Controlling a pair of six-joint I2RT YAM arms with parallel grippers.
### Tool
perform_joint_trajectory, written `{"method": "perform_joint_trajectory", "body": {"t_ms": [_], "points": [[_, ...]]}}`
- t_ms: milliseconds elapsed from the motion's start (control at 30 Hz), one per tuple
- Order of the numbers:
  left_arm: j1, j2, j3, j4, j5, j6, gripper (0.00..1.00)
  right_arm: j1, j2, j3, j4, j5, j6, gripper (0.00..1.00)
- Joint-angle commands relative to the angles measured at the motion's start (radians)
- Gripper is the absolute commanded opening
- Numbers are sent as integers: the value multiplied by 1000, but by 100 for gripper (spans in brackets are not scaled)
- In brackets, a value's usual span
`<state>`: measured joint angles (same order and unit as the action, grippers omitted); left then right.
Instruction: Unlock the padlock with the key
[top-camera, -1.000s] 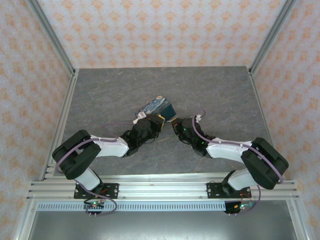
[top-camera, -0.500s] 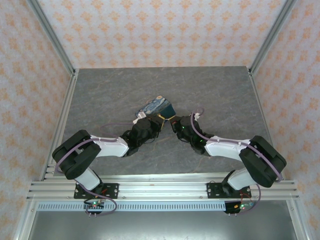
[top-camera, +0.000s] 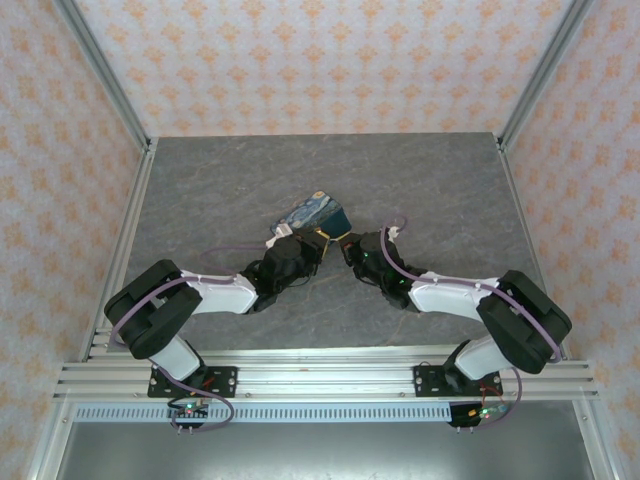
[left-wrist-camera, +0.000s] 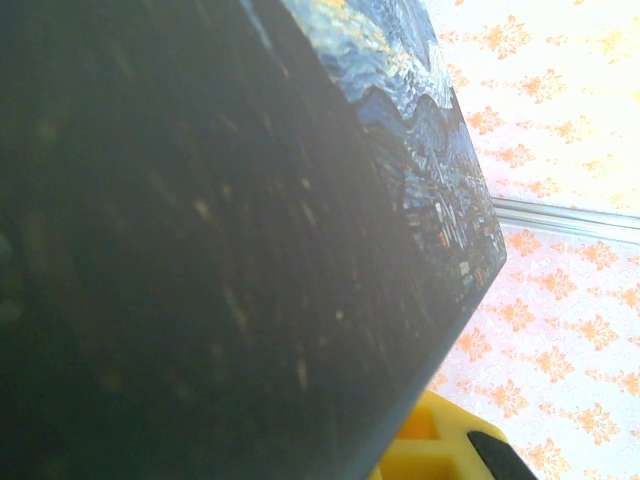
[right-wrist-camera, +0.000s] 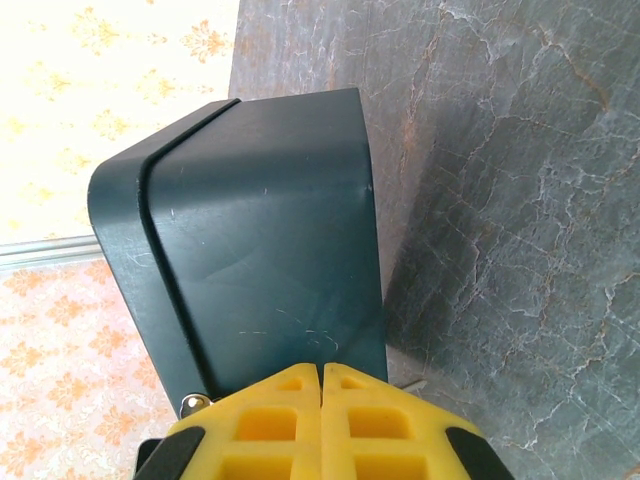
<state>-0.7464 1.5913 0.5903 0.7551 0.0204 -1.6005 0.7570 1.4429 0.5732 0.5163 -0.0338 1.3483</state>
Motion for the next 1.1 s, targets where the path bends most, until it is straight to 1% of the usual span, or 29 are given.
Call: {"method": "perform_joint_trajectory", "body": {"t_ms": [0, 300, 433, 500, 633, 867, 1067], "points": [[-2, 3, 20, 36, -3, -7, 0, 7, 3, 30, 45, -21, -21, 0], [-4, 20, 22, 58, 10, -7, 0, 7, 9, 48, 85, -81, -53, 0], [-6, 26, 22, 67, 18, -3, 0, 7, 18, 43, 128, -101, -50, 0], [-8, 27, 19, 70, 24, 0, 0, 7, 18, 31, 160, -88, -42, 0], [-17, 19, 2, 71, 27, 7, 0, 7, 17, 23, 168, -60, -28, 0], [-27, -6, -18, 66, 10, 14, 0, 7, 28, 9, 172, -39, 13, 0], [-28, -29, -17, 44, 4, 24, 0, 7, 9, -26, 166, 4, 32, 0]]}}
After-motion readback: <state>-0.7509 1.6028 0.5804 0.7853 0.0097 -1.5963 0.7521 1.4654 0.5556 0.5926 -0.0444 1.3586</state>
